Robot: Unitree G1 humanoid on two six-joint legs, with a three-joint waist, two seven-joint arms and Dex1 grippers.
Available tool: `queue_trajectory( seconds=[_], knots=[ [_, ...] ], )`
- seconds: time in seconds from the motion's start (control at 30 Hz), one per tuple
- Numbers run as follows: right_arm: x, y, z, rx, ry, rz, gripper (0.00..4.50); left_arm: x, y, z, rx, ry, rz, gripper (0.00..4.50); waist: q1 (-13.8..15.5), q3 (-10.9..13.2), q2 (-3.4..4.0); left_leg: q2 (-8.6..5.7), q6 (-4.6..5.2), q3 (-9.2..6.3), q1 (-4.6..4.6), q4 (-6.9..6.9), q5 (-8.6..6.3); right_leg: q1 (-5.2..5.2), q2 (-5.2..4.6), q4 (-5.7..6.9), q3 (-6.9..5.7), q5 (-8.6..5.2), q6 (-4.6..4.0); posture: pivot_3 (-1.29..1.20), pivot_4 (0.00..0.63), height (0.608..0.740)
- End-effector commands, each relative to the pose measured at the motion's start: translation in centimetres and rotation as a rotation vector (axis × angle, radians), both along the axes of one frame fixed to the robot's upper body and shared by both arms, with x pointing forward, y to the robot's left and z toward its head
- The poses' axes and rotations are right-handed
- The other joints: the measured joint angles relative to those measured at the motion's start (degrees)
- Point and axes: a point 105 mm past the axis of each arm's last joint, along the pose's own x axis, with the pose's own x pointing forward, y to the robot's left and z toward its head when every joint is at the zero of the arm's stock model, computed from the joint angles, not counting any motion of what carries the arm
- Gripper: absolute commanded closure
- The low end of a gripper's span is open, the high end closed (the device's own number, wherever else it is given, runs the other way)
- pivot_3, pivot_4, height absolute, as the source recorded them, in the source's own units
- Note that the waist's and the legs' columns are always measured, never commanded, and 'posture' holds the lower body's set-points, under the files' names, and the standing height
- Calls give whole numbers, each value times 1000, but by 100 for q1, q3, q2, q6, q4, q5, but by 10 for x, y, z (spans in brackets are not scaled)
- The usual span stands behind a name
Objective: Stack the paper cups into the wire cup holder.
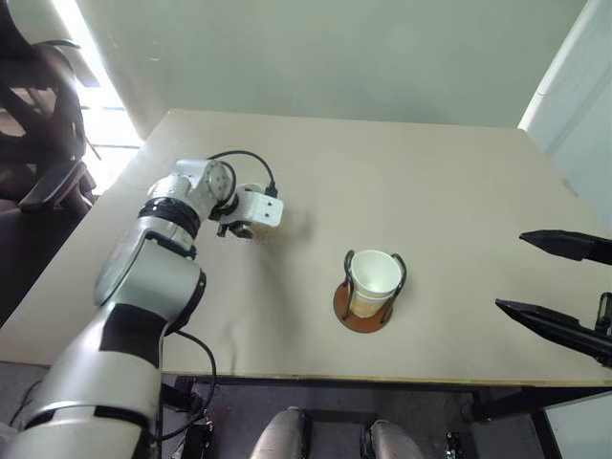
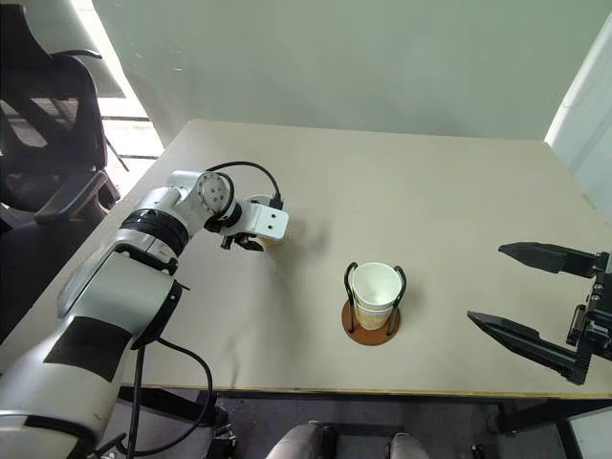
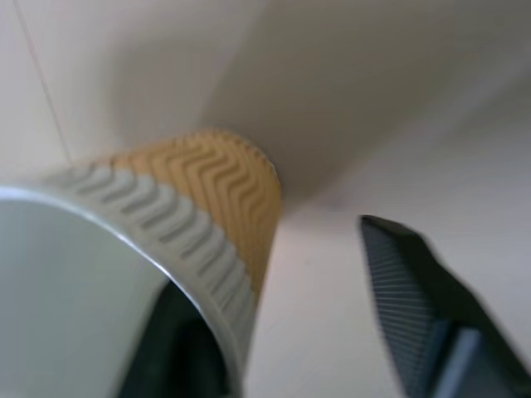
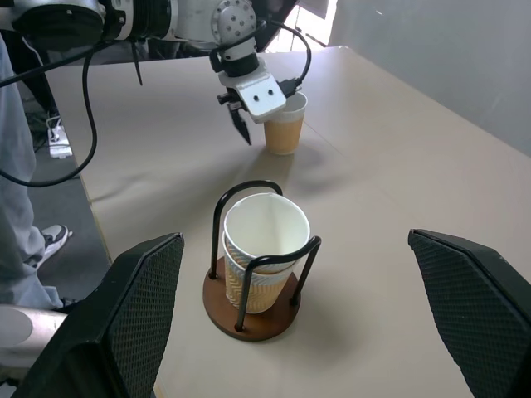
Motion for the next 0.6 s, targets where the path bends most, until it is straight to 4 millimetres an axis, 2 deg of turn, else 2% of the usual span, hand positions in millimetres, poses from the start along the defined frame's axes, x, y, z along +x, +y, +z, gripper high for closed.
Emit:
queue_trajectory(
  seconds=[0.03, 0.1, 0.2, 0.27, 0.4, 0.6],
  knots=[
    [-3, -2, 8, -9, -44, -12, 0, 3, -5, 10, -5, -37, -18, 3662, -5, 0, 0, -1, -1, 4, 1, -1, 0, 0, 4, 0, -2, -1, 0, 0, 150, 740],
    [-3, -3, 9, -9, -43, -17, 0, 4, -4, 15, -1, -43, -21, 4360, -5, 0, 0, 1, -1, 2, 2, -1, 0, 0, 1, 1, 1, 0, 3, 0, 150, 740],
    [-2, -4, 9, -11, -44, -21, 0, 2, -8, 34, -28, -46, -39, 4435, -6, 1, 0, 1, -3, 3, 3, 0, 1, 0, 2, 1, 0, 1, 4, 0, 150, 740],
    [-1, -4, 9, -12, -46, -22, 0, -5, -21, 48, -124, 16, -68, 4435, -1, 1, -1, -1, -3, 5, 0, 0, 2, -2, 5, 0, -4, 1, 4, 0, 150, 740],
    [-2, -3, 10, -11, -58, -27, 0, -31, -64, 92, -365, 185, -247, 4435, 20, 0, 0, -5, -1, -4, -15, 0, 2, -8, 9, -5, -1, 1, 3, 0, 150, 740],
    [-5, -1, 6, -3, -76, -48, 0, -51, -121, 143, -483, 137, -499, 4435, 18, -1, 5, -4, 6, 2, -43, 3, -12, -29, -5, -8, -1, 8, 1, 0, 150, 740]
  ],
)
